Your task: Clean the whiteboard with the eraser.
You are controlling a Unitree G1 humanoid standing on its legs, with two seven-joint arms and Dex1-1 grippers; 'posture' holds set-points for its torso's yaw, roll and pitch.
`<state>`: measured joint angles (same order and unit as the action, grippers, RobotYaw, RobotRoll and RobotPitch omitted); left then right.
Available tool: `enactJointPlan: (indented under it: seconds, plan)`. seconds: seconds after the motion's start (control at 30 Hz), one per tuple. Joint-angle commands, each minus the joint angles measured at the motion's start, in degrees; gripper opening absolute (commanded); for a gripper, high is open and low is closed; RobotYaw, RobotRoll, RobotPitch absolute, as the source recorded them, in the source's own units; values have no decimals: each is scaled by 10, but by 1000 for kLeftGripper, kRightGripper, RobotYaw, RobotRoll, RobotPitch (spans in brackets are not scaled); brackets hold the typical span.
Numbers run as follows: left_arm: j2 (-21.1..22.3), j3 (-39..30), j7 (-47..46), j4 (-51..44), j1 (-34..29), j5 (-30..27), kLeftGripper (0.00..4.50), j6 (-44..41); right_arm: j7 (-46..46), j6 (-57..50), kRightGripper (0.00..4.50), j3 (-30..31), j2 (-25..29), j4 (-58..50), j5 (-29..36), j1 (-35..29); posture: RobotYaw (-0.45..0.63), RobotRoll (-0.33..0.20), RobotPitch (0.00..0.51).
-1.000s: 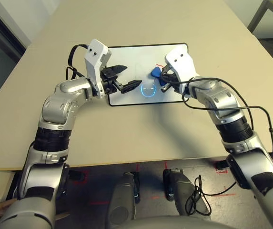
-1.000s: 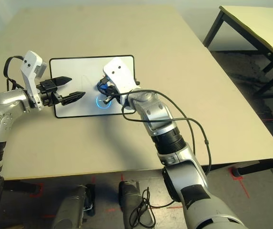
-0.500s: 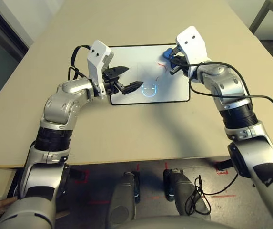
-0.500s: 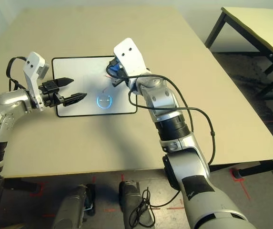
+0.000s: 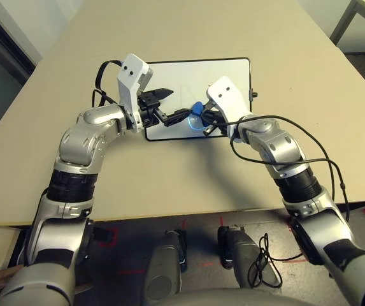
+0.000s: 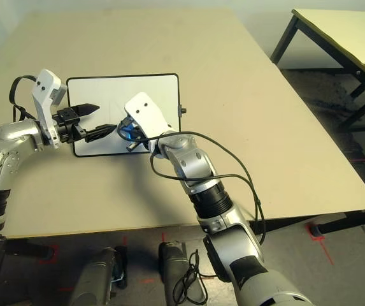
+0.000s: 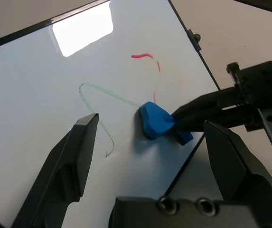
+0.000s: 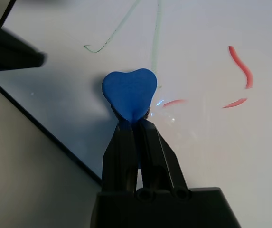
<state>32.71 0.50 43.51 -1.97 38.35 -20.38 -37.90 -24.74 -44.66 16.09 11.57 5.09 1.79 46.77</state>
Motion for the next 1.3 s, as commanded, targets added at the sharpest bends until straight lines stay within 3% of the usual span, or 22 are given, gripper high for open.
enactJointPlan:
  seconds: [0.03, 0.23, 0.67, 1.07, 1.3]
  plan:
    - [-1, 4, 0, -6, -7, 0, 4500, -4, 21, 25, 2, -37, 20, 52, -15, 29, -31, 0, 202]
    - [-4, 3, -2, -10, -9, -1, 4500, -6, 28, 43, 2, -49, 22, 79, -20, 45, -32, 0, 204]
    - [-2, 3, -1, -12, -10, -2, 4500, -9, 11, 17, 2, -4, -29, 39, -23, -16, -27, 0, 212]
    - [-1, 0, -4, -17, -15, -3, 4500, -9, 56, 105, 2, -67, 3, 131, -37, 69, -21, 0, 210]
    - [-1, -1, -5, -17, -14, -4, 4500, -9, 48, 95, 2, -48, -15, 122, -36, 38, -17, 0, 208]
